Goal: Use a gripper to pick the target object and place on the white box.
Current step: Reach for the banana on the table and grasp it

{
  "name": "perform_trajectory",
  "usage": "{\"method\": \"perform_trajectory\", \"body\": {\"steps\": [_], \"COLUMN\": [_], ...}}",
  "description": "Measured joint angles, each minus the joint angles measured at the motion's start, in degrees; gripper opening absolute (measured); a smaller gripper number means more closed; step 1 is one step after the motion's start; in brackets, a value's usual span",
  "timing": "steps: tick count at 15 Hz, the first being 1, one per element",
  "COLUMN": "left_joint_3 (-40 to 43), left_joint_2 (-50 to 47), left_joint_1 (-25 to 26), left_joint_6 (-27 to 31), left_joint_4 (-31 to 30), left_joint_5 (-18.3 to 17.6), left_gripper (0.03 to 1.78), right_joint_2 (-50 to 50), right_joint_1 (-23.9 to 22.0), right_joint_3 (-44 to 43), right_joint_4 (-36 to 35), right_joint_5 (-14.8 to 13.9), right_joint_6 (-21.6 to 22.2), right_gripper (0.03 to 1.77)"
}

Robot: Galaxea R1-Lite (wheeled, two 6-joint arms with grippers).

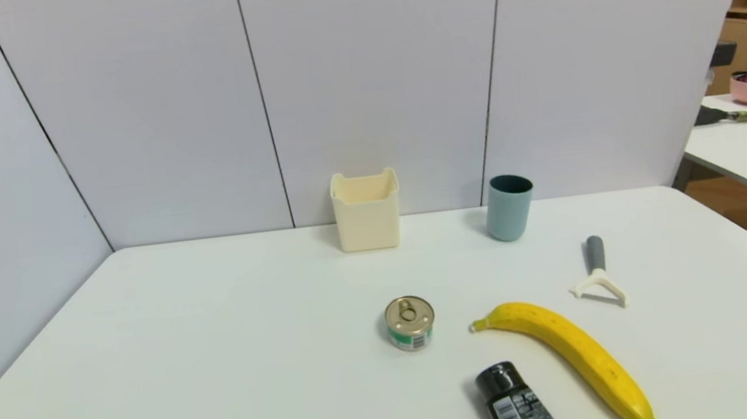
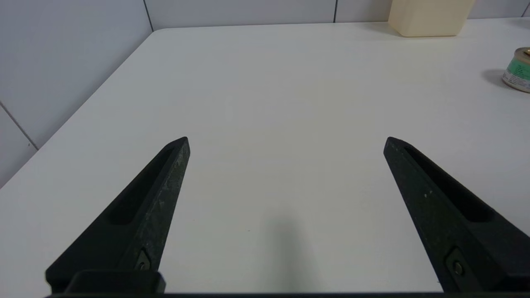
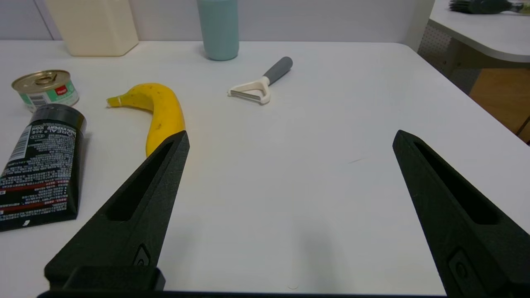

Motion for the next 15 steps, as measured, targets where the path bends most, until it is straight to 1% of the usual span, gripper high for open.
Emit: {"method": "perform_trajectory", "body": {"steps": [3, 4, 6, 8, 9, 10, 12, 14, 15], "left_joint_3": [0.00, 0.00, 0.00, 0.00, 0.00, 0.00, 0.00, 0.00, 0.00], "left_joint_2": [0.00, 0.00, 0.00, 0.00, 0.00, 0.00, 0.00, 0.00, 0.00], "left_joint_1": [0.02, 0.02, 0.00, 0.00, 0.00, 0.00, 0.02, 0.00, 0.00], "left_joint_6": [0.00, 0.00, 0.00, 0.00, 0.00, 0.02, 0.00, 0.00, 0.02], "left_joint_4": [0.00, 0.00, 0.00, 0.00, 0.00, 0.00, 0.00, 0.00, 0.00], "left_joint_5": [-0.01, -0.04, -0.01, -0.01, -0.01, 0.00, -0.01, -0.01, -0.01], "left_gripper": [1.69, 1.69, 1.69, 1.69, 1.69, 1.69, 1.69, 1.69, 1.69], "right_joint_2": [0.02, 0.16, 0.71, 3.47, 6.17, 9.86, 18.58, 28.72, 34.43], "right_joint_1": [0.00, -0.02, -0.02, -0.02, 0.00, 0.04, 0.54, 2.60, 4.52], "right_joint_3": [-0.13, -0.29, -1.90, -6.39, -10.67, -17.19, -33.13, -49.27, -57.42], "right_joint_4": [0.78, 1.22, 1.50, 1.50, 1.55, 1.96, 4.58, 8.50, 10.40], "right_joint_5": [0.23, 0.41, 0.52, 0.63, 0.89, 1.39, 2.46, 2.79, 2.51], "right_joint_6": [-0.57, -1.95, -6.12, -7.77, -7.91, -7.85, -7.52, -7.44, -7.52], "right_gripper": [1.70, 1.70, 1.70, 1.70, 1.70, 1.70, 1.70, 1.70, 1.70]}}
